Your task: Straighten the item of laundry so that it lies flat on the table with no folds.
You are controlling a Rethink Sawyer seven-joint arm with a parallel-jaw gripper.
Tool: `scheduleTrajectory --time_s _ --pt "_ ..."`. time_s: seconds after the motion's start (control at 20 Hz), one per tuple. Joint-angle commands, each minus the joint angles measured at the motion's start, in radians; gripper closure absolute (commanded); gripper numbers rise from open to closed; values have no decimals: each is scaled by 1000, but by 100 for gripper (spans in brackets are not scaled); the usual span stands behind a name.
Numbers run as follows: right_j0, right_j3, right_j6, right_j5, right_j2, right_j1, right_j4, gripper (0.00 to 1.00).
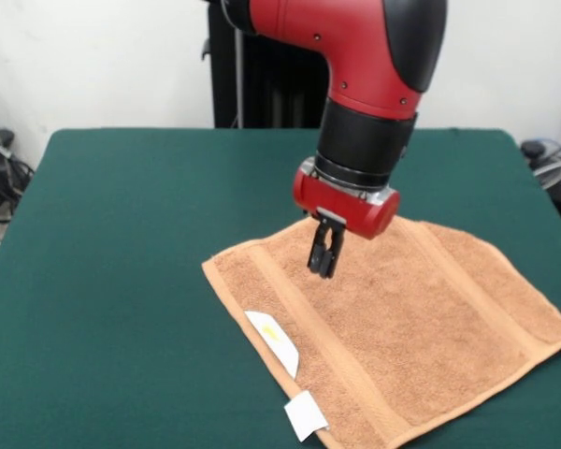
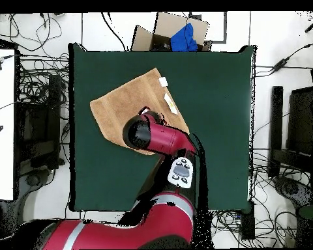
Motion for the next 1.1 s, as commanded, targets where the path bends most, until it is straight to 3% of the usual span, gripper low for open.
scheduleTrajectory --time_s 0.05,1.1 --pt "-16 66 77 -16 84 6 -62 100" --pt "-42 30 89 -59 86 42 -135 100"
